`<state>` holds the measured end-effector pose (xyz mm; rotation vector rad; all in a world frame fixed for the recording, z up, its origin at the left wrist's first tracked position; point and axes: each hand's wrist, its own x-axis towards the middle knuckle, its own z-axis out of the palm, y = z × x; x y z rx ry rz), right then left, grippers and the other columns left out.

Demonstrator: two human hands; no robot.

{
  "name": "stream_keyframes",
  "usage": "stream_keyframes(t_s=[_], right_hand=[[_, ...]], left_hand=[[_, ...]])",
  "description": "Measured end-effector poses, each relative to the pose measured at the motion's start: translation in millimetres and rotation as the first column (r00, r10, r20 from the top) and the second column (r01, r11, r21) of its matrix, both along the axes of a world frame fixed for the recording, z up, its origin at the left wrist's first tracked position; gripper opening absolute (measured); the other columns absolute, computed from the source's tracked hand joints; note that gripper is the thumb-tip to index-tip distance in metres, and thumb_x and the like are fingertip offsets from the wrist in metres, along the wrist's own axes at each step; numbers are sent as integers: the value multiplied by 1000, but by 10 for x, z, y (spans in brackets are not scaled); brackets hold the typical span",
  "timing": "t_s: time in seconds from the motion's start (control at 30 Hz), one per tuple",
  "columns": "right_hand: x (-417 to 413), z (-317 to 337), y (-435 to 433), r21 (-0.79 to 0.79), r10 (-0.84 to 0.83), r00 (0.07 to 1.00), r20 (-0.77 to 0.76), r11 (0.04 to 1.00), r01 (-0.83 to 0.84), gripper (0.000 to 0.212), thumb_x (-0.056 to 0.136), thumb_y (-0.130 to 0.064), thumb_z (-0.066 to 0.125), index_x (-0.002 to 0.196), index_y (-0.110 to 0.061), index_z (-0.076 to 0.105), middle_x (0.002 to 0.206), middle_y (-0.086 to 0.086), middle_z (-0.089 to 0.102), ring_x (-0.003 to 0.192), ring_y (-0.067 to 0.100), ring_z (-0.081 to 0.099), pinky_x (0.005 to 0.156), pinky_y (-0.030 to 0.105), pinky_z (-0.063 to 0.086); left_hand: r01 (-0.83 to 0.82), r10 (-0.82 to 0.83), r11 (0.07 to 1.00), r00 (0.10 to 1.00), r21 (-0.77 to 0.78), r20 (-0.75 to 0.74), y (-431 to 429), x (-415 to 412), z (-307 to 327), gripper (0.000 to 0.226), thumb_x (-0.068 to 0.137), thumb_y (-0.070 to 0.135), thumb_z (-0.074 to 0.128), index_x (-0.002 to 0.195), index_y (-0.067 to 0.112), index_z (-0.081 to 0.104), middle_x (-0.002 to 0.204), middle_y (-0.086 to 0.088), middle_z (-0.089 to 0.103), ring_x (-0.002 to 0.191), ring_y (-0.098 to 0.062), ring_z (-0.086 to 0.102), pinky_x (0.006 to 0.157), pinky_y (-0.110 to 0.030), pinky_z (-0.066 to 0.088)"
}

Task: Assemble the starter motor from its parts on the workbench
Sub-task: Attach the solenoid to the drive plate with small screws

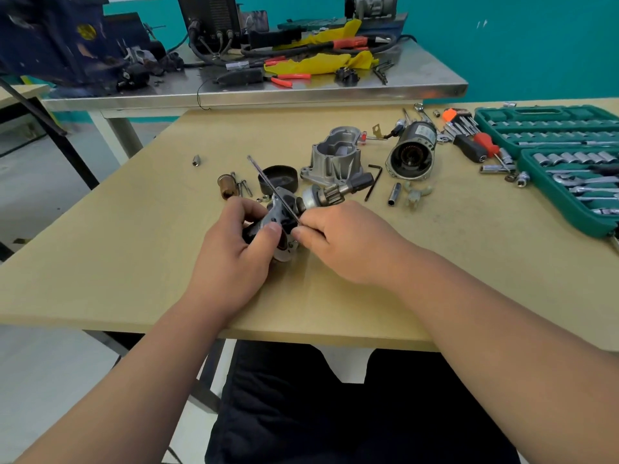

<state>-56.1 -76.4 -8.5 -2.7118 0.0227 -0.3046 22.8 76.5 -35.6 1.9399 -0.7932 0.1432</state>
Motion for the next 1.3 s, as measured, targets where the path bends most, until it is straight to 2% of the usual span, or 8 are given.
stream_keyframes(t_s=[0.13,0.27,0.43,0.77,0.87,1.07,1.17,1.3], right_hand=[[12,-8,19,-43,28,999,20,999,-27,33,100,-36,44,71,-20,46,60,-9,43,55,4,39,51,31,29],[-13,-4,-14,-60,24,998,54,998,-21,34,100,-35,43,70,-21,44,58,-10,41,54,6,38,53,33,33],[4,-53,38,-116,7,996,88,993,3,33,100,-36,42,70,-22,40,59,-8,39,62,19,43,56,34,36],[3,-134,19,126,-8,991,135,992,-9,34,98,-31,51,75,-8,63,57,-4,49,55,16,46,54,35,36],[2,-168,42,172,-45,989,142,985,20,37,97,-33,52,67,-12,59,52,-5,46,49,12,41,49,32,33],[-18,-202,64,48,-46,979,200,998,37,35,98,-35,49,71,-14,57,55,-3,45,53,20,44,50,32,33],[-16,-213,74,96,-58,980,193,995,40,37,100,-35,46,66,-21,47,53,-8,41,50,15,41,50,31,32],[11,-220,104,181,-112,979,173,980,80,41,100,-34,44,61,-23,47,57,-3,50,54,15,47,52,33,38]], left_hand=[[-8,8,1000,1000,-9,-4,5,31,-6,5,80,37,48,83,33,48,71,30,60,60,5,53,51,-6,36],[6,-6,1000,1000,-4,4,7,40,-16,6,80,38,49,83,34,48,71,27,61,59,3,52,52,-7,37],[-2,2,1000,1000,-8,2,9,46,-25,8,79,38,49,85,32,49,71,29,59,60,3,51,52,-8,36],[10,-10,1000,1000,-2,4,14,31,-18,6,80,37,50,85,34,48,72,32,59,61,4,52,52,-7,37],[10,-10,1000,1000,1,-2,14,22,-17,6,80,37,50,85,34,48,73,32,60,62,4,53,53,-7,37],[6,-6,1000,1000,5,-13,9,26,-15,9,78,38,50,85,33,48,71,26,60,62,2,53,53,-7,37],[2,-2,1000,1000,-1,-17,9,17,-11,9,78,39,51,85,33,48,70,24,61,62,2,53,52,-8,37],[-18,18,1000,1000,2,-24,2,-3,-13,9,78,40,50,85,34,48,71,33,59,60,3,52,51,-8,36]])
